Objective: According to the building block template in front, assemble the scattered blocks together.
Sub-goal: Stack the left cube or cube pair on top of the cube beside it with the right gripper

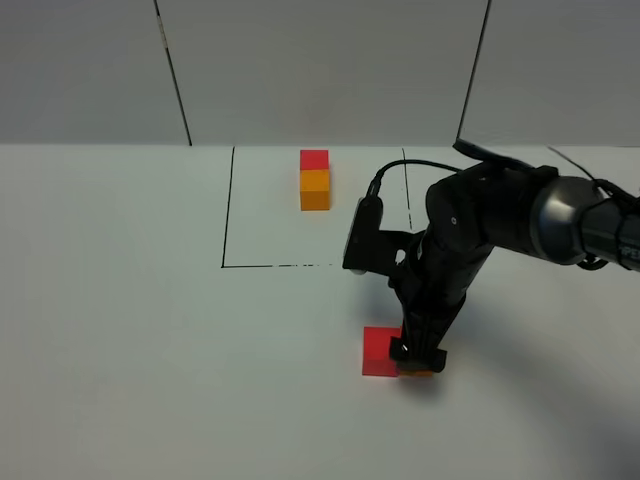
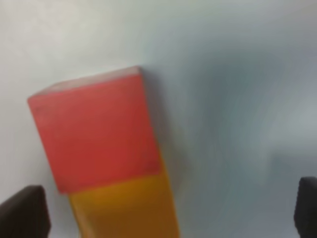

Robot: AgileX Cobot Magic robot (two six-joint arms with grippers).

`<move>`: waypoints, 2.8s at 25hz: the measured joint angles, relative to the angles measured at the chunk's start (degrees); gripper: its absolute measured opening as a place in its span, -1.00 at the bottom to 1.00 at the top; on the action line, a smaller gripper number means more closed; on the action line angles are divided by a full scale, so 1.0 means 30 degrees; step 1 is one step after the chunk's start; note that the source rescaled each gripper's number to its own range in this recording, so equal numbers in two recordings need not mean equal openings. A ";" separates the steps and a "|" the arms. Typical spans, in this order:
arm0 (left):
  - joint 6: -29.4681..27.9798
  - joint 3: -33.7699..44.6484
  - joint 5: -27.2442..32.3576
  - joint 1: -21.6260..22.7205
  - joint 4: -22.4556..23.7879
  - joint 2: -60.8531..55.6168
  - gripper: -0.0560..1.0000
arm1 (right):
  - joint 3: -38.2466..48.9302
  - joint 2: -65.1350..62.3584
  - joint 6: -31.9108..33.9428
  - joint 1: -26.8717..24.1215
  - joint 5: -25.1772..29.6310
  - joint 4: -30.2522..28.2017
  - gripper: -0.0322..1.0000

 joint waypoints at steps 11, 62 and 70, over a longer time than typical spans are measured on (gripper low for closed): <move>0.0000 0.0000 0.0000 0.0000 0.0000 0.0000 0.41 | 0.0220 -0.7041 0.8140 -0.0577 0.2054 -0.0532 1.00; 0.0000 0.0000 0.0000 0.0000 0.0000 0.0000 0.41 | -0.3107 -0.0476 0.0068 0.0204 0.6428 -0.1393 1.00; 0.0016 0.0000 0.0000 0.0000 0.0019 0.0000 0.41 | -0.3107 0.0410 -0.0475 0.0312 0.5279 -0.0640 1.00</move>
